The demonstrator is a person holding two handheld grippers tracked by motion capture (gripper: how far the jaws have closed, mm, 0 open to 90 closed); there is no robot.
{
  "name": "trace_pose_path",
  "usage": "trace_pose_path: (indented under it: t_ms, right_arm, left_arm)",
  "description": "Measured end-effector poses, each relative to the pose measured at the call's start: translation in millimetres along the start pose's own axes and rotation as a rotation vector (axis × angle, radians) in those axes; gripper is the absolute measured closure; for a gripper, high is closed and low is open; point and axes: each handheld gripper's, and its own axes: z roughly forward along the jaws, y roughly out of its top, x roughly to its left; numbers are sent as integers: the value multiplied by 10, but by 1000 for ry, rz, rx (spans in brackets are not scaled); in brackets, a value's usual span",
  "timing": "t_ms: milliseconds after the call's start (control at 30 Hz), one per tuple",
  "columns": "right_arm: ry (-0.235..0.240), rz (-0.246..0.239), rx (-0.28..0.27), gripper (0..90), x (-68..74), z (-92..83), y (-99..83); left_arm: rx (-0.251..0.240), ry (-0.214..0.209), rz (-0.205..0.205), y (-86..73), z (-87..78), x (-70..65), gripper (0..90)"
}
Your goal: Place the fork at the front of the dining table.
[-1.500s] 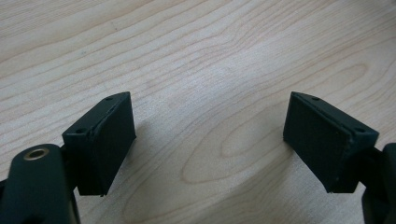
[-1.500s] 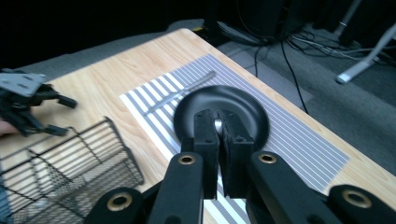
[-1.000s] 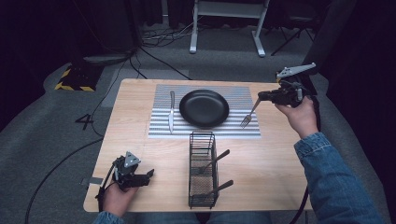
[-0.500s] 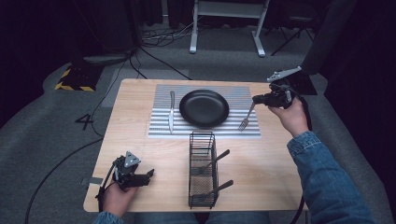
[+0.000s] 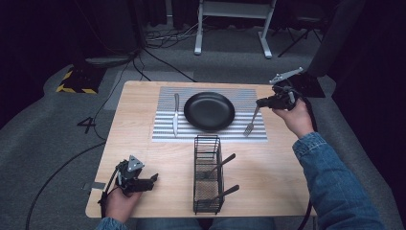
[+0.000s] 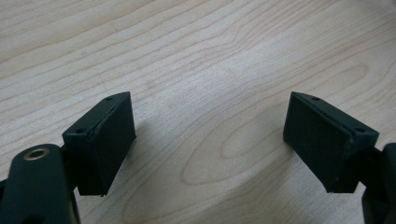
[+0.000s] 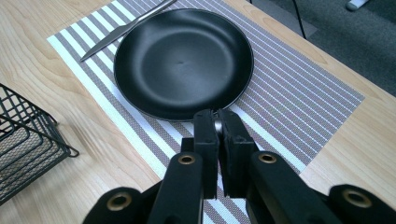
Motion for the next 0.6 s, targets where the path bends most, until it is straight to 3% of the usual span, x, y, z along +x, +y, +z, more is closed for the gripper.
trace_pose_path:
  t_ms: [333, 600]
  right_arm:
    - [19, 10, -14, 865, -56, 97, 47]
    - [51, -21, -31, 861, -91, 143, 71]
  left_arm:
    - [1, 1, 1, 4, 3, 2, 169]
    - [1, 1, 1, 4, 3, 1, 169]
